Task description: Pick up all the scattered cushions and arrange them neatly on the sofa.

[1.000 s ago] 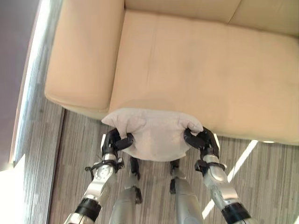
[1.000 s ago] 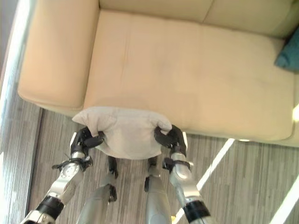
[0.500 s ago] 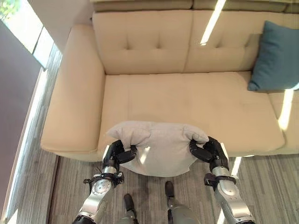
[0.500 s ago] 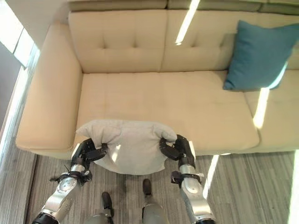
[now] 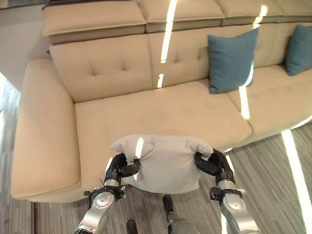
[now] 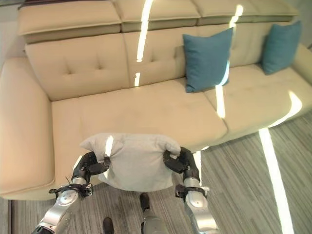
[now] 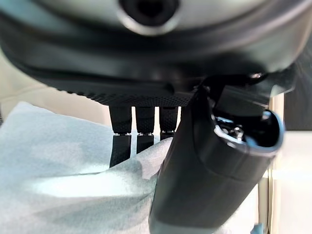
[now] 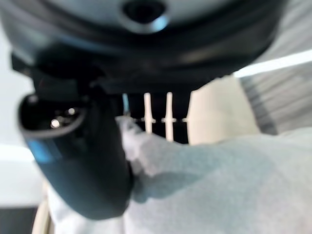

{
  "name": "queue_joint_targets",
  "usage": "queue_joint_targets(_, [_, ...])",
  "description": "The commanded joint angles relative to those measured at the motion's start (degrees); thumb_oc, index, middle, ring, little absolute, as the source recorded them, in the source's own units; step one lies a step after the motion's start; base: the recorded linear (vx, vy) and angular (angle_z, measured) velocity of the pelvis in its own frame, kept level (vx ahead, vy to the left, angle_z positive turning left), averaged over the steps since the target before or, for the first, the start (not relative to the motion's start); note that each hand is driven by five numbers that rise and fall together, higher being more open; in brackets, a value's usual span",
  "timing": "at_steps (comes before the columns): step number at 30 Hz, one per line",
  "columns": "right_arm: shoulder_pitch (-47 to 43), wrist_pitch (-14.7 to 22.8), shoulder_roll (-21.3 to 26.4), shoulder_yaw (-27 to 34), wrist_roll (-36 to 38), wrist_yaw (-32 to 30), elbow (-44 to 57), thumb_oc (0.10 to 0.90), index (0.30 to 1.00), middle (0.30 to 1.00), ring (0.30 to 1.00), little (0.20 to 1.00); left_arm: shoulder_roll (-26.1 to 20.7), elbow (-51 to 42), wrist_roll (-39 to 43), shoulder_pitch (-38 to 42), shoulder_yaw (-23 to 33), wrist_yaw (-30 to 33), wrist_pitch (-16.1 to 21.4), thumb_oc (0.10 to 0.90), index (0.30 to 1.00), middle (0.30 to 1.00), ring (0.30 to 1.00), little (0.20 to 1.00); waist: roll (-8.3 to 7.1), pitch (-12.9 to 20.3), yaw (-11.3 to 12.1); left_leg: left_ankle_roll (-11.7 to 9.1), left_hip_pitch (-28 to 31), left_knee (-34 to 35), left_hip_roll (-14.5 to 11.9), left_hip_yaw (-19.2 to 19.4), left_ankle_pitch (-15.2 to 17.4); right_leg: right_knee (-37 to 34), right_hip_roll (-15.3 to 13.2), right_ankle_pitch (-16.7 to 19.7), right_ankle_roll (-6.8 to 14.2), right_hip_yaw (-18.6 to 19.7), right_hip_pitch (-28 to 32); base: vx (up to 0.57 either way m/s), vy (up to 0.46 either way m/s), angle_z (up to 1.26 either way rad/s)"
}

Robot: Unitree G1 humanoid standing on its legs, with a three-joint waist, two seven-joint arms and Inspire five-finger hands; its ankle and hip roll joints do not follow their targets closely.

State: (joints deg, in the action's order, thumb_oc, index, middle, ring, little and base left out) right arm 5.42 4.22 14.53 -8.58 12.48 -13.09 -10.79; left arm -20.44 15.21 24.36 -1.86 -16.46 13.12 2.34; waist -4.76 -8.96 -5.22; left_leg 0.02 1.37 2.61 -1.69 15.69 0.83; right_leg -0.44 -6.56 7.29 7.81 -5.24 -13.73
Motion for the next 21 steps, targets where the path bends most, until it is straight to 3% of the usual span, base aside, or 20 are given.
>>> queue_joint_targets(1, [-6.1,6.6,1.6,1.3,-1.4,1.0,8.9,0.400,0.300,0.300,0.300,0.300,1.4,-8.5,-2.8,3.3,-0.6,-2.8,7.4,0.400,0.300,0.300,0.300,0.300,1.82,3.8,1.5,-1.4,-2.5,-2.7,-0.5,-6.2,2.9,4.5,-1.1,-5.1,3.7,-3.4,3.5,0.04,-0.050,-0.30])
queue_joint_targets(5, [-6.2,6.3,3.0,1.2,-3.2,1.0,9.9,0.400,0.300,0.300,0.300,0.300,2.0,-9.2,-2.9,3.3,-0.1,-2.8,7.6,0.400,0.300,0.300,0.300,0.300,1.63,4.9,1.6,-2.1,-1.0,-3.7,-1.0,-5.4,4.0,1.4,-1.4,-5.2,2.7,-5.3,6.3,0.12,-0.148,-0.21])
queue_joint_targets(9, [-4.8,6.4,4.7,2.1,-4.4,0.2,11.7,0.400,0.300,0.300,0.300,0.300,3.0,-9.6,-2.2,3.3,-0.8,-2.5,7.5,0.400,0.300,0.300,0.300,0.300,1.53,4.6,1.0,-3.3,-2.5,-11.7,-3.1,-6.9,6.0,-0.2,0.4,-6.5,0.7,-4.1,9.3,0.12,-0.225,0.00])
queue_joint_targets(12, [-5.7,6.5,6.0,2.4,-4.3,-0.7,11.8,0.400,0.300,0.300,0.300,0.300,3.6,-9.1,-1.6,4.3,-1.6,-1.9,7.7,0.400,0.300,0.300,0.300,0.300,1.78,3.5,0.6,-5.3,-8.1,-23.0,-4.9,-8.0,2.6,-0.6,1.2,-7.6,-1.2,-4.6,10.8,0.05,-0.185,0.11])
queue_joint_targets(15, [-5.8,6.1,6.6,2.5,-3.6,-0.3,12.2,0.400,0.300,0.300,0.300,0.300,3.5,-9.1,-1.6,4.0,-1.5,-2.2,7.6,0.400,0.300,0.300,0.300,0.300,1.79,2.9,0.6,-5.4,-11.0,-28.3,-5.1,-8.8,0.9,-1.3,1.6,-8.6,-2.4,-5.1,12.5,0.09,-0.124,0.05])
queue_joint_targets(19, [-6.0,6.1,7.1,2.6,-3.5,-0.1,12.2,0.400,0.300,0.300,0.300,0.300,3.6,-8.8,-1.7,3.5,-1.7,-2.8,7.1,0.400,0.300,0.300,0.300,0.300,1.64,2.9,1.0,-4.0,-13.3,-21.5,-2.8,-8.9,3.4,-2.2,1.3,-9.2,-1.7,-5.2,13.5,0.14,-0.025,0.07])
queue_joint_targets(21, [-6.1,6.1,7.3,2.5,-3.4,-0.2,12.0,0.400,0.300,0.300,0.300,0.300,3.6,-8.4,-2.0,3.6,-1.8,-2.9,6.6,0.400,0.300,0.300,0.300,0.300,2.28,3.3,1.4,-3.9,-13.8,-12.8,-1.8,-8.1,0.1,-2.3,2.0,-9.8,-1.3,-5.4,14.1,0.19,0.045,0.04])
